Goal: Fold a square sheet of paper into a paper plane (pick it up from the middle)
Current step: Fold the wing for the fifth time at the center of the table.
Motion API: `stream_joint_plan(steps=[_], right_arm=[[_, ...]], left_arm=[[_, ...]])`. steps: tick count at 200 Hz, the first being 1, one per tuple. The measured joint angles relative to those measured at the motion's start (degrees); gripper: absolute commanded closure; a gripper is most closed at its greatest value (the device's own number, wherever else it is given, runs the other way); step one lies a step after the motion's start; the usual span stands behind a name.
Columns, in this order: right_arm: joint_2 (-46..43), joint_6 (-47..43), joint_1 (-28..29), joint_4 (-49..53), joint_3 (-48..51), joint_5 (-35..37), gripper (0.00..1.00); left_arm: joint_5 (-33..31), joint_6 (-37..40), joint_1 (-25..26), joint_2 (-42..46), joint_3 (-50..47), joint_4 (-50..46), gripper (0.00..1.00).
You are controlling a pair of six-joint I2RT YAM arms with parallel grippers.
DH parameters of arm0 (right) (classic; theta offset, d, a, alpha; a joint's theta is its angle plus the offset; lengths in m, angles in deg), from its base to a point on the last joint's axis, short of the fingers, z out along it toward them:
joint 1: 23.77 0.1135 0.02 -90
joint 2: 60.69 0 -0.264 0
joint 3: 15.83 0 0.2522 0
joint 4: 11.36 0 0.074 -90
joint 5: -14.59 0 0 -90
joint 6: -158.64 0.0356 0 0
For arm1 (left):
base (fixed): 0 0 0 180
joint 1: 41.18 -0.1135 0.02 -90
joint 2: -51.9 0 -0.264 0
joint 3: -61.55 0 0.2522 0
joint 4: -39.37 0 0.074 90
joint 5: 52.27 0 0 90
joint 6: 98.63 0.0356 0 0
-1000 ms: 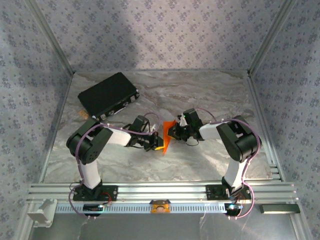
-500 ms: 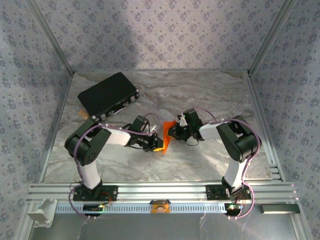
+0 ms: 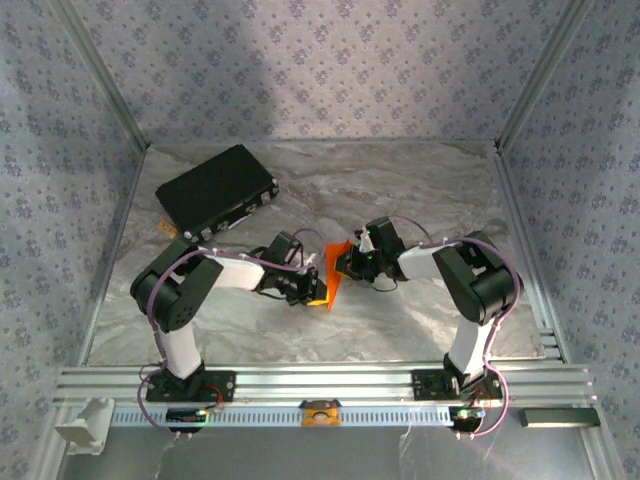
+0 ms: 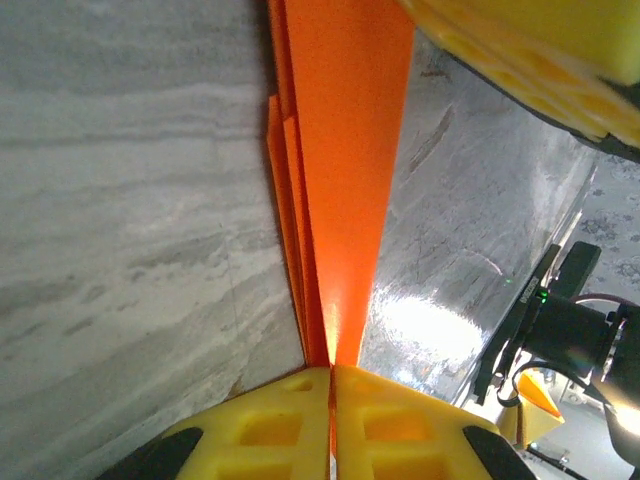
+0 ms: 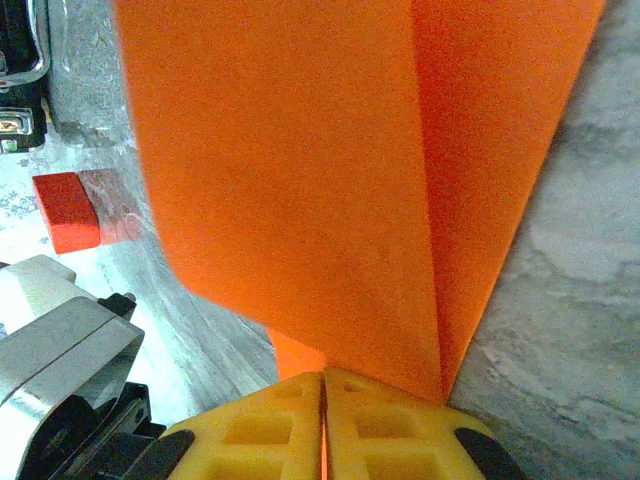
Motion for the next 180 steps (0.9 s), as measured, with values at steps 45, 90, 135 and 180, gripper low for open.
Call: stream_joint_plan(steps=[45, 90, 135, 180], right_arm=[[0.0, 0.0, 0.0, 0.0, 0.0, 0.0, 0.89], [0.0, 0.0, 0.0, 0.0, 0.0, 0.1, 0.89], [0.0, 0.0, 0.0, 0.0, 0.0, 0.1, 0.89], [0.0, 0.0, 0.0, 0.0, 0.0, 0.1, 0.89]], left_arm=[[-2.5, 1.3, 0.8, 1.3, 0.5, -3.1, 0.90], [-6.2, 0.2, 1.4, 10.1, -1.0, -5.8, 0.92], [-5.5, -4.1, 0.0, 9.2, 0.2, 0.3, 0.94], [-3.7, -8.0, -0.3, 2.0, 2.6, 6.3, 0.94]])
